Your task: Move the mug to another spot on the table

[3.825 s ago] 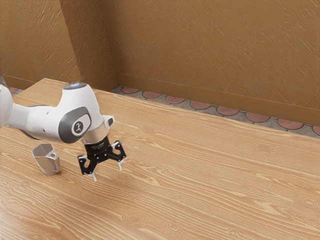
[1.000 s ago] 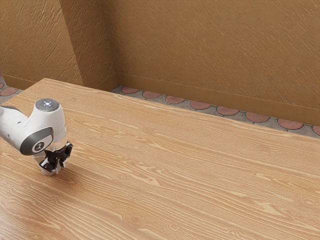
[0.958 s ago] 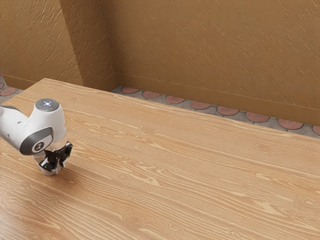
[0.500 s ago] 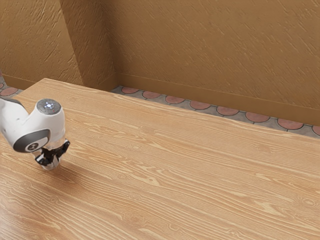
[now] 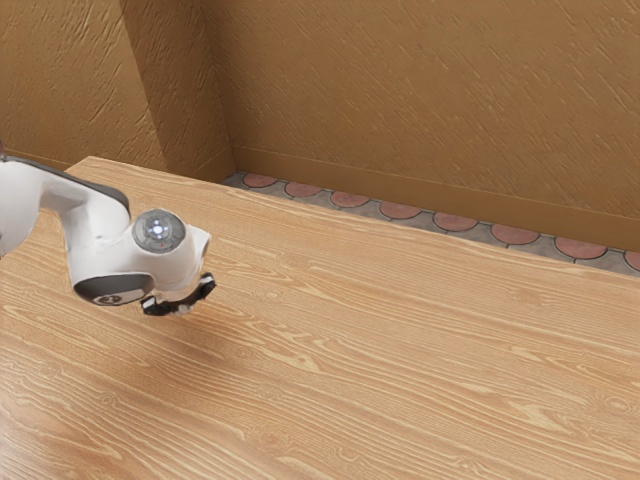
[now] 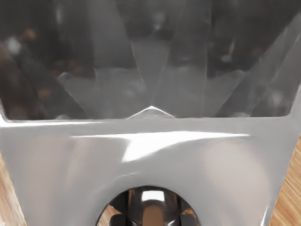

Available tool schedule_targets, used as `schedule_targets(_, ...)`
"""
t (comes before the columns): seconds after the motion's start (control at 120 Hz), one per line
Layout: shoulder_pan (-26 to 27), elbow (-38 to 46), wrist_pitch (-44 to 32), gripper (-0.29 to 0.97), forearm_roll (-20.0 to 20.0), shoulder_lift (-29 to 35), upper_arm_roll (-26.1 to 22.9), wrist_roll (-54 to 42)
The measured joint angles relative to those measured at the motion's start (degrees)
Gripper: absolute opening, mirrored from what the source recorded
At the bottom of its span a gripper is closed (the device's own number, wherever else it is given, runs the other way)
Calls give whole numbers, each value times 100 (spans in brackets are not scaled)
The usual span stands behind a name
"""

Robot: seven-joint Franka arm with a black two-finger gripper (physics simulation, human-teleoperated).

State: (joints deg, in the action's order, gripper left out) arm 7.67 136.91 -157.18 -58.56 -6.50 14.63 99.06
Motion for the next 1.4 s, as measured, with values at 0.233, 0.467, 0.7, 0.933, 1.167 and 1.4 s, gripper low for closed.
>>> schedule_targets(0.233,308,38,-480,-1,-544,10,-3,-349)
schedule_targets(0.467,522,178,-979,-1,-636,-38,-2,-1284)
schedule_targets(0.7,670,189,-1182,-2,-653,-86,-9,-2167)
schedule_targets(0.933,504,337,-1246,-2,-648,-98,-8,-2768)
schedule_targets(1.167,405,339,-1356,-1,-617,-287,-10,-3054)
schedule_targets(1.4,388,316,-1451,6,-624,-392,-11,-3207)
